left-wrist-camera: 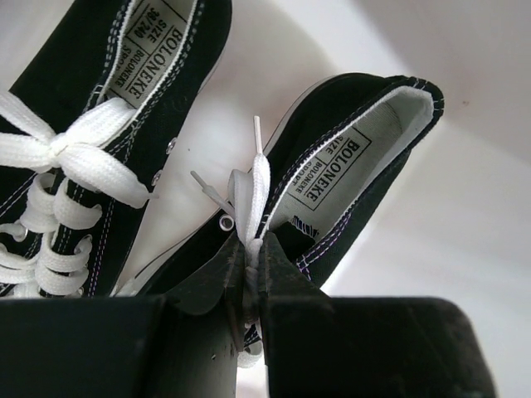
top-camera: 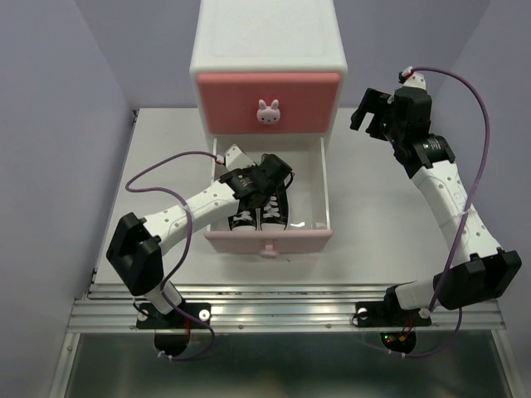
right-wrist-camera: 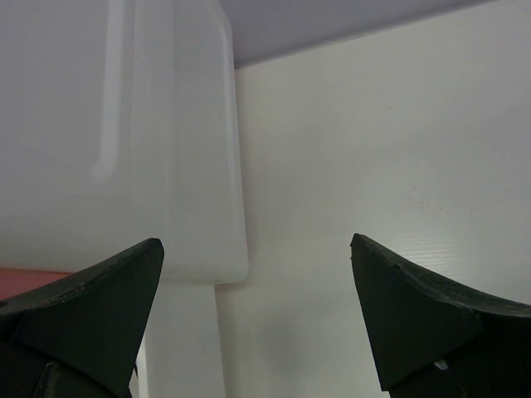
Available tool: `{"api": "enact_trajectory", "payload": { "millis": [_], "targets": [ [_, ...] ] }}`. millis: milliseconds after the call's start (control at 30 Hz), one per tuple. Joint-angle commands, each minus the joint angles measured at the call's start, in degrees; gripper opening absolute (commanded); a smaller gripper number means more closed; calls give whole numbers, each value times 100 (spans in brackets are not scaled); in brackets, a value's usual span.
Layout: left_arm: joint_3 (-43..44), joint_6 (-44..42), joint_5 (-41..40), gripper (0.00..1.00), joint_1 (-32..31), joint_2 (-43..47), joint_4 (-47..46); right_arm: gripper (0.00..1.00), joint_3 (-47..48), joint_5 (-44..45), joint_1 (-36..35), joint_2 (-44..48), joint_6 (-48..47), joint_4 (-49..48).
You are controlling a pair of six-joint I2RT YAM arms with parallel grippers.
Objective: Place and organize the shoes in the shoe cabinet
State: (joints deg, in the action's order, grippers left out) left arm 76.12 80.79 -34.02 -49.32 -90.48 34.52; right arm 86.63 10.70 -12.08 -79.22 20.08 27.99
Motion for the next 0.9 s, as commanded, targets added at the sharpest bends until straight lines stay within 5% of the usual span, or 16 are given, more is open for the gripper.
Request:
{"api": "enact_trajectory", "payload": {
  "millis": [0, 267, 700, 867],
  "targets": [
    [-9, -573, -219, 0, 72, 276, -341, 100, 284, 73, -14, 47, -127, -241],
    [228, -706, -79, 0, 89, -75, -77, 100, 284, 73, -14, 65, -127, -241],
    [799, -469, 1, 44, 98, -638, 590, 100, 240, 117, -14, 196, -135, -241],
    [870, -345, -105, 50, 98, -568, 810, 100, 231, 117, -14, 249, -118, -241]
  ]
}}
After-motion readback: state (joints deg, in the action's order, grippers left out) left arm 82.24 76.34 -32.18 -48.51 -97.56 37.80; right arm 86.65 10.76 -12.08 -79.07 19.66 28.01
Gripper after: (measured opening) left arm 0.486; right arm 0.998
